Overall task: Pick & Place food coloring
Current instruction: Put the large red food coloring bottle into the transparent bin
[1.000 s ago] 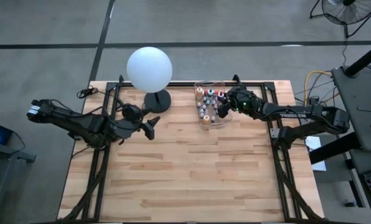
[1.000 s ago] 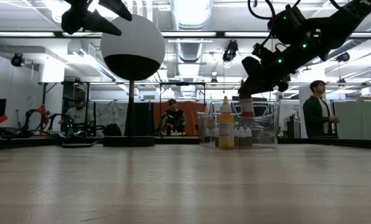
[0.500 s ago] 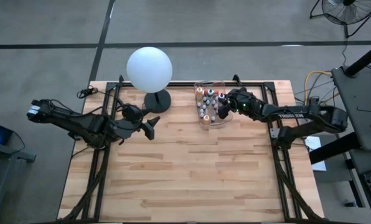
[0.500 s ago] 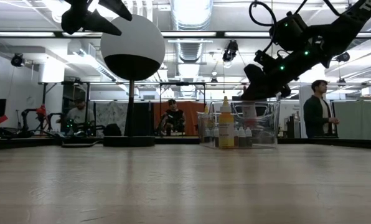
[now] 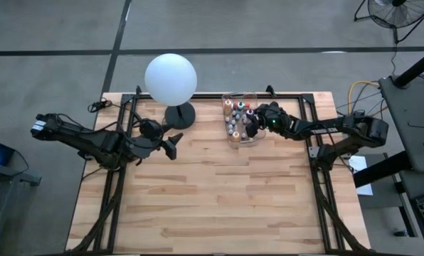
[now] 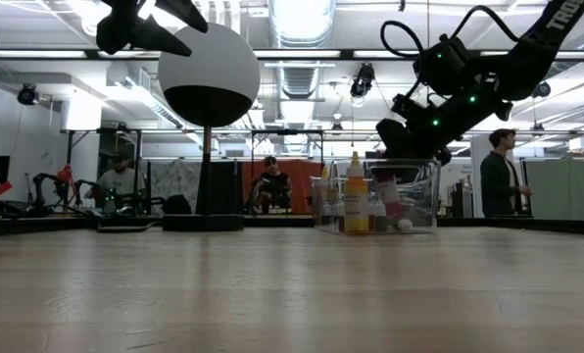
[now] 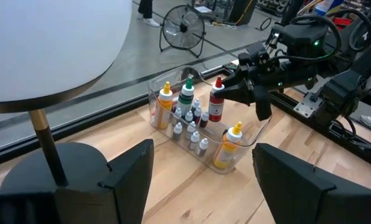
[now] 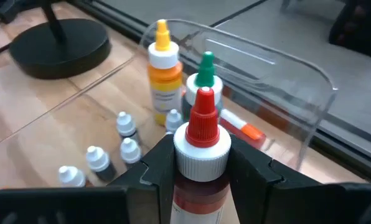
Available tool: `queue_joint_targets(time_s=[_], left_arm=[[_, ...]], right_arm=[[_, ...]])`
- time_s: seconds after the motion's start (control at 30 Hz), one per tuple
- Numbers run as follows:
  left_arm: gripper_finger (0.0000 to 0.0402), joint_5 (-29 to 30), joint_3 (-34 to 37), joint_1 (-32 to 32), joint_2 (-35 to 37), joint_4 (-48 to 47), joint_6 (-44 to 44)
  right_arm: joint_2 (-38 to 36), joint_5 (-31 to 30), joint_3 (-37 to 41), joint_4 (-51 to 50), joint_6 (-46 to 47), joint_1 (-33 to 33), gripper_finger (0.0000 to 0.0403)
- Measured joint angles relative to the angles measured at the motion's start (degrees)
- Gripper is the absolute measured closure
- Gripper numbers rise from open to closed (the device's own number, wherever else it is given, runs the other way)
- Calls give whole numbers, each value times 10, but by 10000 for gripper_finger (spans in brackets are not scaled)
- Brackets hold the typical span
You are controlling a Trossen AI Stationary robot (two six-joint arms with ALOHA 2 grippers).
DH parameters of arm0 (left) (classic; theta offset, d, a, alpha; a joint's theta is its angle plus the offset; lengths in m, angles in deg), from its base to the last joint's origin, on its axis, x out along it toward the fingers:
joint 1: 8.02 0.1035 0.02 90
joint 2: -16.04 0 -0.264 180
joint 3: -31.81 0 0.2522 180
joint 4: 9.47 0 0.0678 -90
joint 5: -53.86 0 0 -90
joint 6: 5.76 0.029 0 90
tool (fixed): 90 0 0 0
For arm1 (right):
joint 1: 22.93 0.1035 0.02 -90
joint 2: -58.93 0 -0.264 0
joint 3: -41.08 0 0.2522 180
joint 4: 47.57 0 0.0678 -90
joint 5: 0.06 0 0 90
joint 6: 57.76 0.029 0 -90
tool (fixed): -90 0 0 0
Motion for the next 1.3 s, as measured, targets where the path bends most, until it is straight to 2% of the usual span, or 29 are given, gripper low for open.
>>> queue_joint_targets(time_s=[0.2,0.83,1.03,1.3], left_arm=[[157,0,0,0,0,0,0],[157,0,0,0,0,0,0],[157,0,0,0,0,0,-1],[157,-7,0,0,0,0,-1]], right_arm=[[-6,-20,0,-1,4,0,296],[9,-13,19,-4,13,0,294],[11,-13,19,-4,25,0,255],[-18,45,18,-23,37,1,203]])
